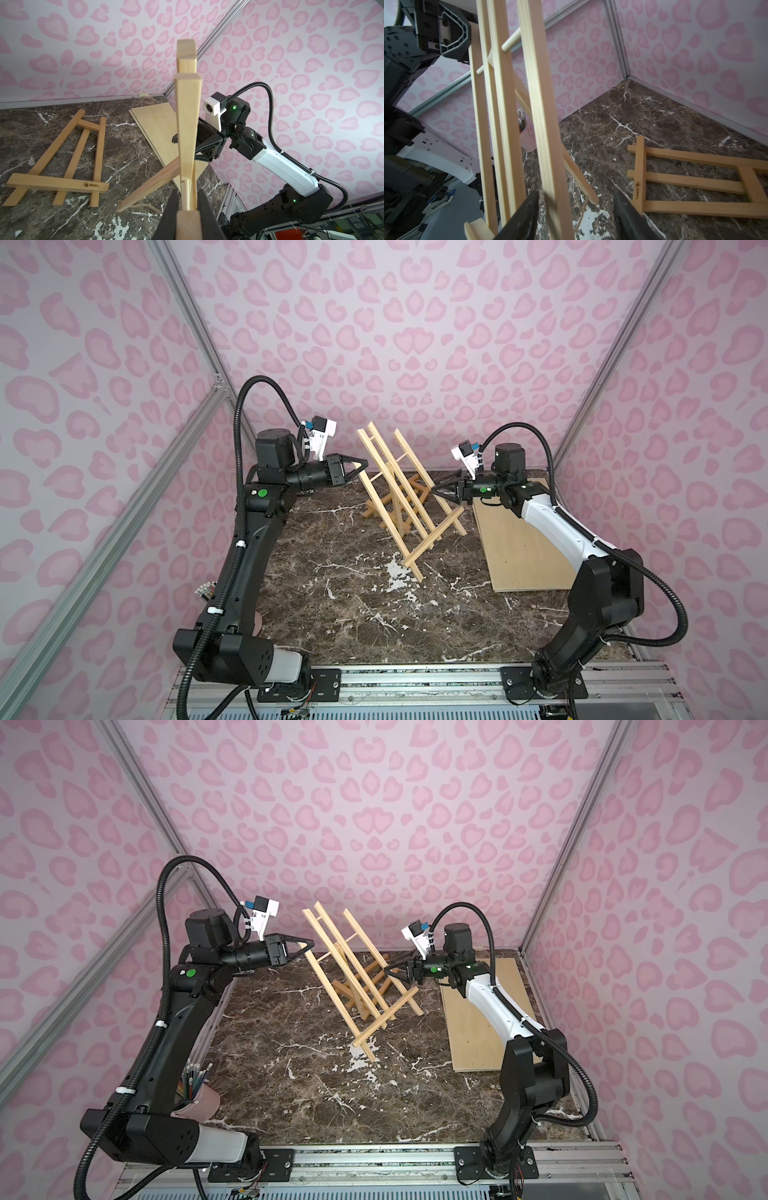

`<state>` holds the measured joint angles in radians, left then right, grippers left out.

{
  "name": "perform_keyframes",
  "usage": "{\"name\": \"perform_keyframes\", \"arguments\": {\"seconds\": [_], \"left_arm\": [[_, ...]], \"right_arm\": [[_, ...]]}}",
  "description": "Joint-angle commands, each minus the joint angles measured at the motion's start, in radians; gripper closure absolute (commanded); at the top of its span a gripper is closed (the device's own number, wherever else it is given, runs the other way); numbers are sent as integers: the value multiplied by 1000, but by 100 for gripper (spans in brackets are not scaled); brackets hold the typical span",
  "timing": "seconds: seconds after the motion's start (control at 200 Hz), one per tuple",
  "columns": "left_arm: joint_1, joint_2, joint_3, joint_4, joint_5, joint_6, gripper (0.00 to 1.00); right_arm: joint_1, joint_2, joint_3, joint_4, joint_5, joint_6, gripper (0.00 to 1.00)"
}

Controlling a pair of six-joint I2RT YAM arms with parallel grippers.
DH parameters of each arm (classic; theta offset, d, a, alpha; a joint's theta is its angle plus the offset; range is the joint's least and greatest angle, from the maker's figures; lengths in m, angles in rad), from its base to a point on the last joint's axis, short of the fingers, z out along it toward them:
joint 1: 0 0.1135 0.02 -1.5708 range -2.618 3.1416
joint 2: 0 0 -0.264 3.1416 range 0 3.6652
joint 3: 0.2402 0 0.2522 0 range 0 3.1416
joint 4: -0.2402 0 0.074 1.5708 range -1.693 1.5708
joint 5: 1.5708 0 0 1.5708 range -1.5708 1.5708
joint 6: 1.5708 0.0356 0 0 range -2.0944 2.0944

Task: Disassemble the easel
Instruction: Pick up the easel at the center of the board, then fold up the easel at the center of the board.

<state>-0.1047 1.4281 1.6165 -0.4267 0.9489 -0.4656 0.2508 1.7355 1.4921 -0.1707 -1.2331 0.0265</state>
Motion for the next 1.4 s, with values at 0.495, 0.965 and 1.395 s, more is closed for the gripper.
{"name": "perform_keyframes", "arguments": {"seconds": [0.495,0.965,1.395], "left_arm": [[0,58,30,0,55,19,97],[9,74,48,-96,-113,32,60],[99,-43,-25,-171,-462,-25,18]], "right_arm": [[34,86,51,-183,-288,-155,88],[39,-5,-218,422,-174,441,100],[27,-29,-447,860,-12,938,100]]}}
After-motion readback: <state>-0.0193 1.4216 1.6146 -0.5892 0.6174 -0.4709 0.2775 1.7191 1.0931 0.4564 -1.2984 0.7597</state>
